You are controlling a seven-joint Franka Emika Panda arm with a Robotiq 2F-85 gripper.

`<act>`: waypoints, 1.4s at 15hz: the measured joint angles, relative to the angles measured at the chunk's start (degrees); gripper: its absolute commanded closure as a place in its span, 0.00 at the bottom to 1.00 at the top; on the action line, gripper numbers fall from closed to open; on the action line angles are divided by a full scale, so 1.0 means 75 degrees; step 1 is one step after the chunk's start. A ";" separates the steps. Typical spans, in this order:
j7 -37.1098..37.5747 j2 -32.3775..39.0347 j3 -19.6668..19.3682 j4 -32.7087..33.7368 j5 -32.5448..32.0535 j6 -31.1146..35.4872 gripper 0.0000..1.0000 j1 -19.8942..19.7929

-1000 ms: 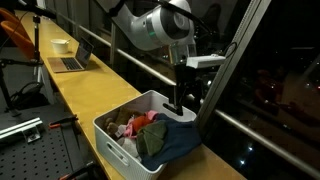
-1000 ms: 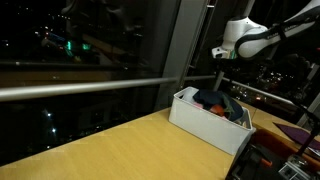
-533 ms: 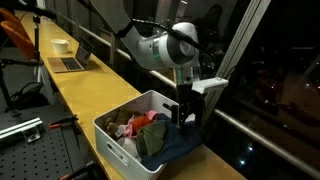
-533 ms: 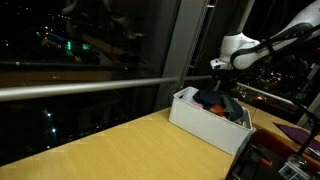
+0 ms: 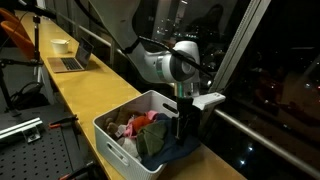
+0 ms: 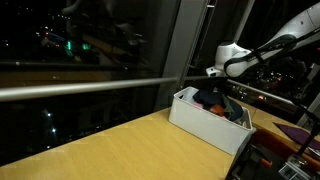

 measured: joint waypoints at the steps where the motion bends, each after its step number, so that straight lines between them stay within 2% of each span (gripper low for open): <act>1: -0.0041 0.0041 -0.0006 0.0058 0.0014 -0.0001 0.34 0.0000; 7: -0.0073 0.0098 -0.0026 0.0225 0.0233 -0.0007 0.81 -0.0005; 10: -0.0073 0.0098 -0.0053 0.0281 0.0347 -0.0011 1.00 -0.0005; 17: -0.0060 -0.0193 -0.0061 0.0299 0.0452 -0.0140 0.99 0.0041; 21: 0.0044 -0.0826 -0.0045 0.0211 0.0509 -0.0667 0.99 0.0316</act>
